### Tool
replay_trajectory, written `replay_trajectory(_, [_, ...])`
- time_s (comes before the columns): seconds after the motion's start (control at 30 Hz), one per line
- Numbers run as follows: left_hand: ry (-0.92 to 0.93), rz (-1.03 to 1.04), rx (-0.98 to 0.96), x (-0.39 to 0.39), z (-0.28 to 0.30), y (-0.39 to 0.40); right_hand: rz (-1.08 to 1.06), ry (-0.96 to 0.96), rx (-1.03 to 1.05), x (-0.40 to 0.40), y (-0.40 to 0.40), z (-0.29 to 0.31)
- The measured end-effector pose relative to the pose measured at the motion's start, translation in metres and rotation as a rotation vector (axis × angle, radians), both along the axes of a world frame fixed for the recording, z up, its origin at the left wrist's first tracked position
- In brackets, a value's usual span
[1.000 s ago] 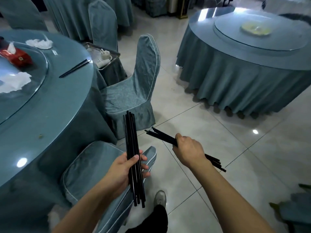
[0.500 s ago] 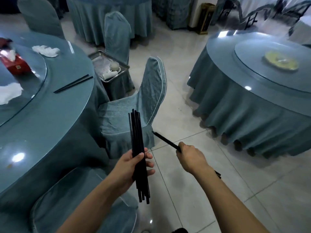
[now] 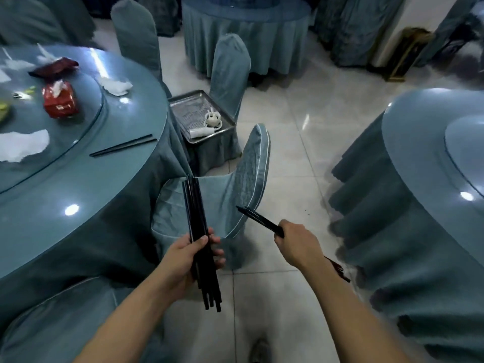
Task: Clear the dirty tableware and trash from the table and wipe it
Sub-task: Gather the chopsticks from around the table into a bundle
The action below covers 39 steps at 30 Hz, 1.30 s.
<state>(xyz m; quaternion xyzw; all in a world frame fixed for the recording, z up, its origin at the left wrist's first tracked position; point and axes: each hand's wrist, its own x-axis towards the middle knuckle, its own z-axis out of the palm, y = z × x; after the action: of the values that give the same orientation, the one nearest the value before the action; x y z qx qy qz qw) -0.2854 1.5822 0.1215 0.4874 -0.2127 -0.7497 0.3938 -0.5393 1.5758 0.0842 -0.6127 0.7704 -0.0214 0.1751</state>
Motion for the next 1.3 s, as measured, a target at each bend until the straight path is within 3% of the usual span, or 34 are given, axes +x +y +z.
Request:
replay_trajectory(0.27, [0.004,0.137,0.024,-0.098,0.016,-0.090,0.109,0.033,-0.055,-0.111,-0.137,0.010])
replay_trajectory(0.7, [0.043,0.309,0.002,-0.199,0.003,-0.332,0.246,0.083,-0.019,-0.201,-0.401,0.021])
replay_trajectory(0.9, [0.102,0.386,-0.029,-0.228,0.013,-0.415,0.328,0.047,-0.019,-0.215,-0.508,0.028])
replay_trajectory(1.3, [0.059,0.811,0.006,-0.258,0.005,-0.550,0.778,-0.003,0.016,-0.182,-0.739,-0.001])
